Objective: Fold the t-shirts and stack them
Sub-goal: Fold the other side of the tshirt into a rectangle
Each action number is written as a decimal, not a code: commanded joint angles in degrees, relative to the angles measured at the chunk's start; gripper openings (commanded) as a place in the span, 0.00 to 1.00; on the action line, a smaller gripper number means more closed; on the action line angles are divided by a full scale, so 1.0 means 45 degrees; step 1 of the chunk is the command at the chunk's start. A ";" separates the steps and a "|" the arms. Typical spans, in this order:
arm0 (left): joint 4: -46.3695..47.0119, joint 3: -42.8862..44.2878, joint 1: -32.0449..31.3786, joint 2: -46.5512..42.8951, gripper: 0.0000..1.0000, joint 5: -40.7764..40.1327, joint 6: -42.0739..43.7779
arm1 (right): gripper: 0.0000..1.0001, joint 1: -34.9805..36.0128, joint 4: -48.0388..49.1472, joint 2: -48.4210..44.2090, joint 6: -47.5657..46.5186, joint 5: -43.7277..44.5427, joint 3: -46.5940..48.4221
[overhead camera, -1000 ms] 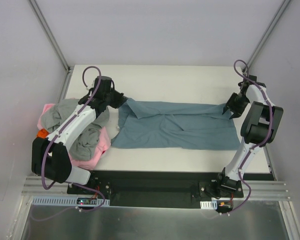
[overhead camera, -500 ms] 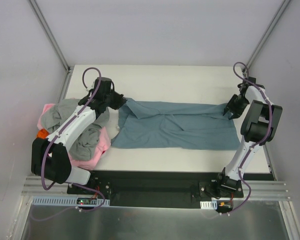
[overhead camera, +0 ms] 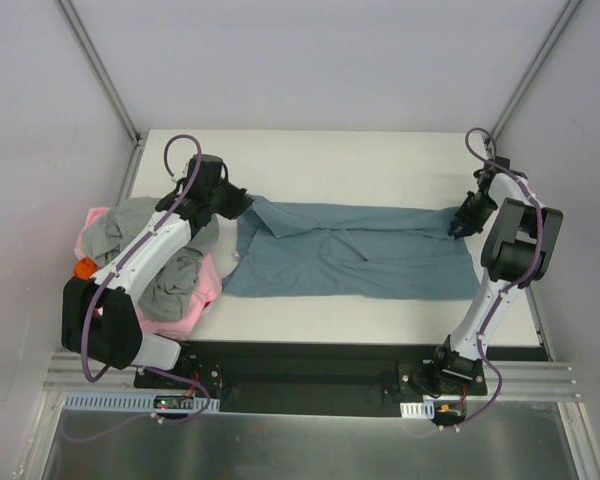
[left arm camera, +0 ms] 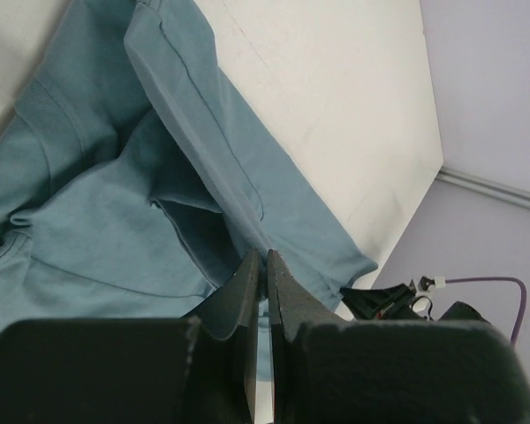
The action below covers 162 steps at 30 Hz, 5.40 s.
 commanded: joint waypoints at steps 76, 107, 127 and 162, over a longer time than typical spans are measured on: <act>-0.0518 0.0139 -0.0463 -0.1914 0.00 0.1211 0.0612 | 0.01 -0.0709 -0.1251 -0.0575 -0.1897 -0.0811 0.3819; -0.2080 -0.2794 -0.0834 -0.4961 0.00 0.0311 -0.0188 | 0.01 -0.0885 -0.2855 -0.1690 -0.1995 0.0379 0.1826; -0.2628 -0.2053 -0.2943 -0.4904 0.00 -0.0274 -0.0462 | 0.01 -0.0905 -0.2562 -0.0517 -0.1878 0.0517 0.1806; -0.2687 -0.2990 -0.3725 -0.4220 0.00 -0.1016 -0.1907 | 1.00 -0.0768 -0.3011 -0.1920 -0.1235 -0.0284 0.2528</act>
